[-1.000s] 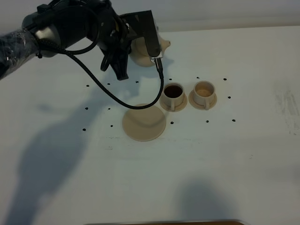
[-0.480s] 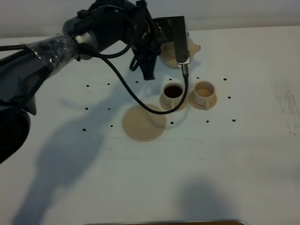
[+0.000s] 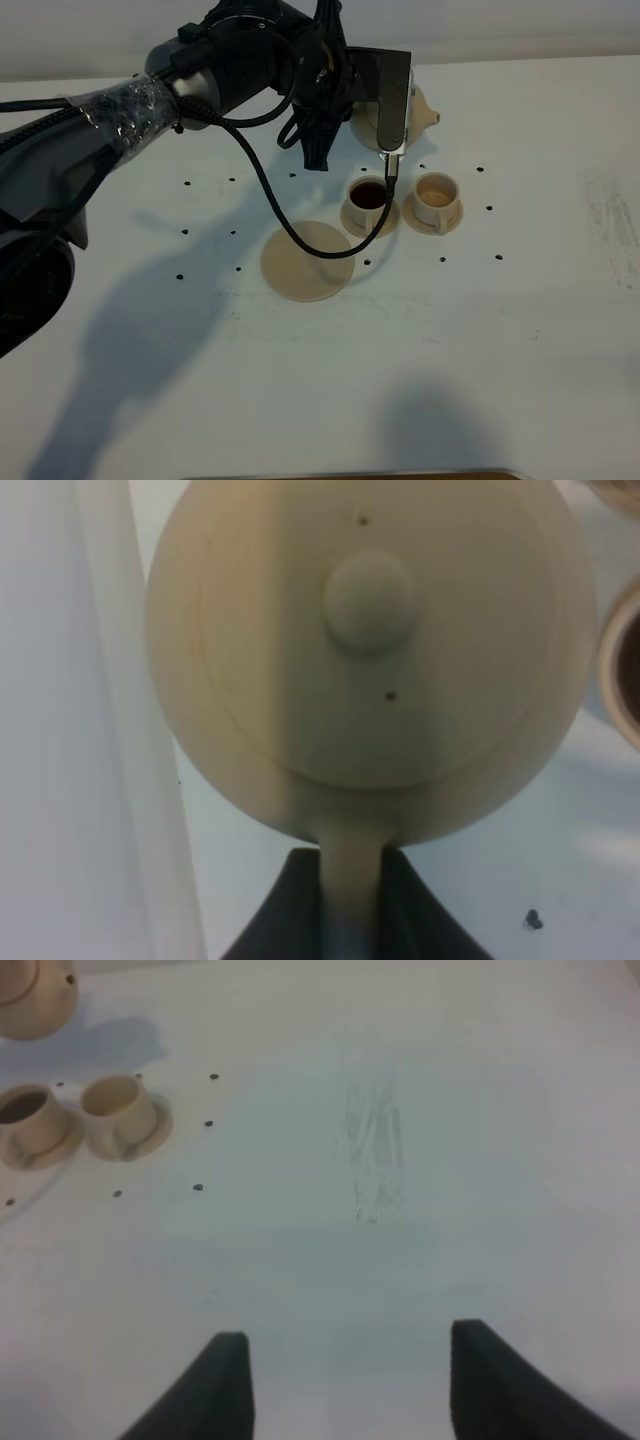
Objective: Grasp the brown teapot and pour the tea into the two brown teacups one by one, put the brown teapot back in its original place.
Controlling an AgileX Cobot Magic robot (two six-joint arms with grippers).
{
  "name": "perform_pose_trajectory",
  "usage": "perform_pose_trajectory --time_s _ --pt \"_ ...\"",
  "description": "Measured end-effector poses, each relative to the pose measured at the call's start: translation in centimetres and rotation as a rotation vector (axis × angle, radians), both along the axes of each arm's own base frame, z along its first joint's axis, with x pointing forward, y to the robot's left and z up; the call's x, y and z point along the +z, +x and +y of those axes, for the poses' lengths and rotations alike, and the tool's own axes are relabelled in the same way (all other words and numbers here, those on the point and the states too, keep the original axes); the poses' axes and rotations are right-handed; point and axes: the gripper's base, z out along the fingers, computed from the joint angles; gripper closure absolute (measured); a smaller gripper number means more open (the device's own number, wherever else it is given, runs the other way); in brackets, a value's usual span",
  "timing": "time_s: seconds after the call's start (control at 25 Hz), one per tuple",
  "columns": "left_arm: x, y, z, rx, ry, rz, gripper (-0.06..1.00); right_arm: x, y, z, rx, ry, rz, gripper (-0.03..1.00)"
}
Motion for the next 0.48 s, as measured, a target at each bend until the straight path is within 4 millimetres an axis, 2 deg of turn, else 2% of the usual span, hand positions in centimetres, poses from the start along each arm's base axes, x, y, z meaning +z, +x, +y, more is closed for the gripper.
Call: perform_pose_trajectory --time_s 0.32,0.48 --pt "-0.6 -0.1 -0.8 -0.081 0.042 -0.039 0.78 0.0 0.0 0.0 0.0 0.0 0.0 0.54" --pt "-1.7 -0.1 -1.5 -0.119 0.065 -0.043 0.78 0.0 0.0 0.0 0.0 0.0 0.0 0.54"
